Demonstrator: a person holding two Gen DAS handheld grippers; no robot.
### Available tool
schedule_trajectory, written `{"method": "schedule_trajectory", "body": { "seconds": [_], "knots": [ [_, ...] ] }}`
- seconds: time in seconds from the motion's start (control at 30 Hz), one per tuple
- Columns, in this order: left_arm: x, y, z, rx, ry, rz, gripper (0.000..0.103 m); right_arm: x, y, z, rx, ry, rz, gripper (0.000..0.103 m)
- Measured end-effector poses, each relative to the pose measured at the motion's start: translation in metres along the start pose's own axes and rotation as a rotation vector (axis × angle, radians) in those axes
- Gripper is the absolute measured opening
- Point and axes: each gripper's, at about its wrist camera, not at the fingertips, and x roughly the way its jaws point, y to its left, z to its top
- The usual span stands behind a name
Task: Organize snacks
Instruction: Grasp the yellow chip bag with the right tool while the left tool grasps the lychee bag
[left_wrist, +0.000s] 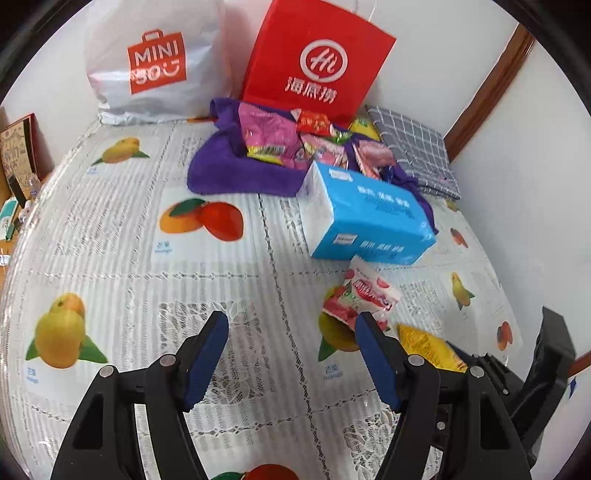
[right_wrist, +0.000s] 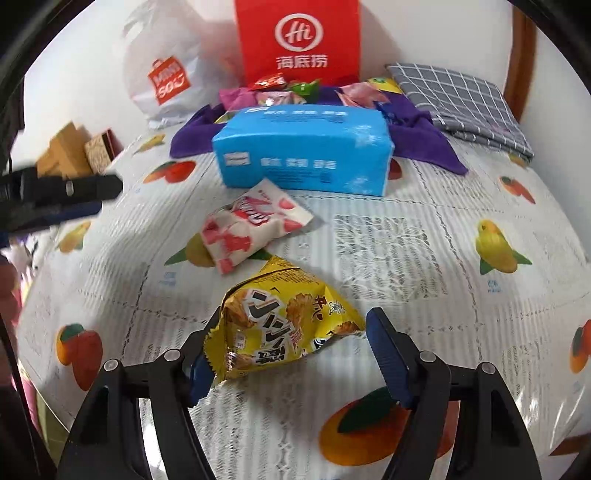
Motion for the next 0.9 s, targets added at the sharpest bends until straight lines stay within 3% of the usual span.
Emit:
{"method": "schedule_trajectory", "body": {
  "seconds": [0.27, 0.53, 0.73, 0.83, 0.9],
  "knots": [
    [0.032, -0.026, 0.002, 0.083, 0.042, 0.010, 0.069, 0.005, -0.006, 0.002, -0.043, -0.038, 0.027, 0.065],
    [0.073, -0.065, 0.008, 0.203, 0.095, -0.019, 0.069, -0.019, -0.047, 0.004, -0.020, -0.091, 0.000, 0.065],
    [0.087, -0.091, 0.003, 0.347, 0.068, 0.049, 0.079, -0.031, -0.084, 0.000, 0.025, -0.108, -0.031, 0.065],
    [0.091, -0.102, -0.003, 0.412, 0.042, 0.113, 0.079, -0.032, -0.094, -0.004, 0.035, -0.110, -0.043, 0.065],
    [0.090, -0.102, -0.003, 0.399, 0.026, 0.115, 0.077, -0.031, -0.100, -0.006, 0.052, -0.105, -0.039, 0.065]
  ]
}}
